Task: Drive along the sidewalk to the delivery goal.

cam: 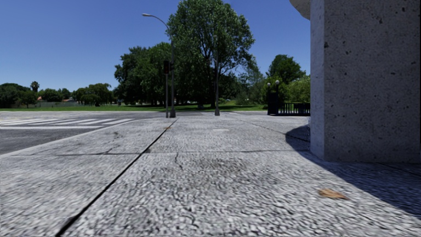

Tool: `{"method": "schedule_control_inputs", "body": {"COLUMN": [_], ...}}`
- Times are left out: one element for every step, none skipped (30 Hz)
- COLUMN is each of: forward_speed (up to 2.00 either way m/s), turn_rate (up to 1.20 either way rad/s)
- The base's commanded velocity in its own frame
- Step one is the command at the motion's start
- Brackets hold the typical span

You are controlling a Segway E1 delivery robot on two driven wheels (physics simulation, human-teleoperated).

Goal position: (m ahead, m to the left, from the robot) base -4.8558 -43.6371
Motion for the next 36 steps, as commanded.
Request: {"method": "schedule_control_inputs", "body": {"forward_speed": [2.0,2.0,2.0,2.0,2.0,2.0,2.0,2.0,2.0,2.0,2.0,2.0,2.0,2.0,2.0,2.0,2.0,2.0,2.0,2.0,2.0,2.0,2.0,2.0,2.0,2.0,2.0,2.0,2.0,2.0,2.0,2.0,2.0,2.0,2.0,2.0], "turn_rate": [-0.24,-0.29,-0.29,-0.31,-0.31,-0.31,-0.32,-0.32,-0.32,-0.32,-0.32,-0.32,-0.32,-0.32,-0.32,-0.32,-0.32,-0.32,-0.32,-0.32,-0.32,-0.32,-0.32,-0.32,-0.32,-0.32,-0.32,-0.32,-0.32,-0.32,-0.32,-0.32,-0.32,-0.32,-0.32,-0.32]}}
